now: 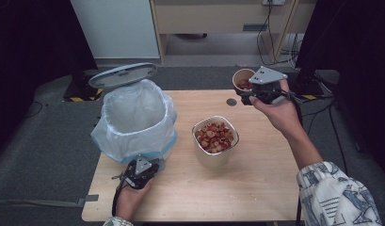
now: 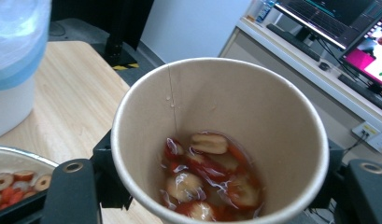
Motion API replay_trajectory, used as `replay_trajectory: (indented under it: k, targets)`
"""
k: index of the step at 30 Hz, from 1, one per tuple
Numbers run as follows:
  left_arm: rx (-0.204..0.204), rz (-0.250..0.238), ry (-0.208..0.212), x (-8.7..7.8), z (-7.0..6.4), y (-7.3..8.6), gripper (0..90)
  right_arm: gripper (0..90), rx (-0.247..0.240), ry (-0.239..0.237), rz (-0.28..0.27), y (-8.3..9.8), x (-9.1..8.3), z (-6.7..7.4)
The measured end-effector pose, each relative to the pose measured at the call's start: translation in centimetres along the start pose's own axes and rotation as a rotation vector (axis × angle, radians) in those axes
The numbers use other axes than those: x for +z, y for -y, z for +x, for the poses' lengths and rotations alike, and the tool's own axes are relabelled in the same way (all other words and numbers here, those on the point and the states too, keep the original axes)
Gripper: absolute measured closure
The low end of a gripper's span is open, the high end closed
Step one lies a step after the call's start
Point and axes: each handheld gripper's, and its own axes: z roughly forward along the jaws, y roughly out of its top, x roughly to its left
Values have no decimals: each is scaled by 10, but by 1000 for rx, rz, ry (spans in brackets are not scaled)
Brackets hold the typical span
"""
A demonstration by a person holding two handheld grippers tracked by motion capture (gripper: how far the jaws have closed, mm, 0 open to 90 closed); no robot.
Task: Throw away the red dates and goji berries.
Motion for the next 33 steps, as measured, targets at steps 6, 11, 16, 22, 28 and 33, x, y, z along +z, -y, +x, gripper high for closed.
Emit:
replay_trajectory:
  k: [6,11,16,22,28,33]
  targets:
    - [0,0,0,0,0,0,864,295,-44,3,4,-3,3,8]
    - [0,0,0,0,0,0,864,295,-108,-6,6,-6,6,18]
    - [-1,0,0,0,0,0,863,296,-186,1,11,-10,9,27]
    - [-2,0,0,0,0,0,863,297,-256,13,11,-12,10,32]
    - [-2,0,0,0,0,0,863,299,-276,7,16,-12,10,34]
    - [-3,0,1,0,0,0,863,299,-282,12,25,-11,10,33]
